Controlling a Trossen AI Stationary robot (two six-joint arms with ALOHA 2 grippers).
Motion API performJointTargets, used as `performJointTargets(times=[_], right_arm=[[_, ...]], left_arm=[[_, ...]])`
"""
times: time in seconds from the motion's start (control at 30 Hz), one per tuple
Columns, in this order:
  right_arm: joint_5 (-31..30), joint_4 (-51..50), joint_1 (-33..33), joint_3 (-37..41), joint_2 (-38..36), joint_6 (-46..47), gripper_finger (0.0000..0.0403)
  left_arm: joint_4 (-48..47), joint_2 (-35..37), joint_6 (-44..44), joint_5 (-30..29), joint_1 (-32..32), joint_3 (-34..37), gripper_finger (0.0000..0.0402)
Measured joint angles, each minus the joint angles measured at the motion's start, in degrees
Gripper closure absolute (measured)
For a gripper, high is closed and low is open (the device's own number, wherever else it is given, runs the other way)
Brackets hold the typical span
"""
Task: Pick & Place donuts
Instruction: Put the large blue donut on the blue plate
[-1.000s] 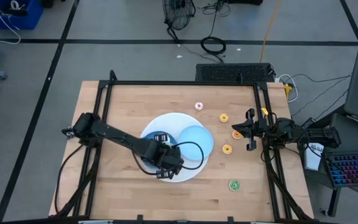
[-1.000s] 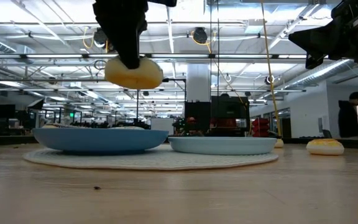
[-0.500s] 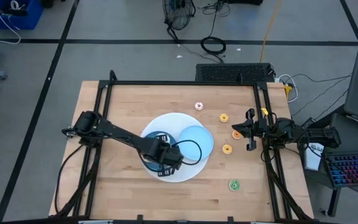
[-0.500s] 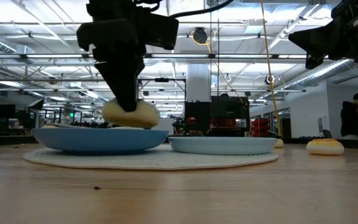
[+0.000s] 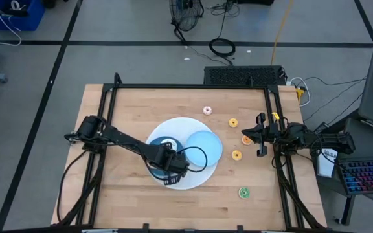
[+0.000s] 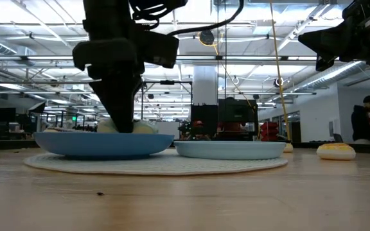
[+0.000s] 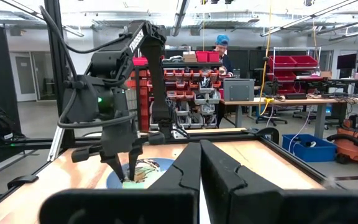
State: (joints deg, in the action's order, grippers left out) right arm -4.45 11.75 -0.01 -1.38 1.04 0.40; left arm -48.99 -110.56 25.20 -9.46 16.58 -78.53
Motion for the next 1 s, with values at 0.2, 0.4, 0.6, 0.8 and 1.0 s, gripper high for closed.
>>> performJointTargets(times=[0.2, 0.4, 0.6, 0.8, 1.0], right_arm=[[0.0, 0.0, 0.0, 0.0, 0.0, 0.0, 0.0403], [0.0, 0.0, 0.0, 0.0, 0.0, 0.0, 0.0403], [0.0, 0.0, 0.0, 0.0, 0.0, 0.0, 0.0403], [0.0, 0.0, 0.0, 0.0, 0.0, 0.0, 0.0403], [0.0, 0.0, 0.0, 0.0, 0.0, 0.0, 0.0403]], left_arm=[[-0.2, 0.0, 0.8, 0.0, 0.0, -3.5, 0.0323], [-0.8, 0.0, -1.1, -1.9, 0.0, -7.5, 0.0324], [-5.7, 0.0, 0.4, -3.6, 0.1, -7.7, 0.0325], [-8.1, 0.0, 4.0, -2.5, 0.2, -5.3, 0.0325], [-7.1, 0.0, 3.4, -1.1, 0.2, -4.9, 0.0325]])
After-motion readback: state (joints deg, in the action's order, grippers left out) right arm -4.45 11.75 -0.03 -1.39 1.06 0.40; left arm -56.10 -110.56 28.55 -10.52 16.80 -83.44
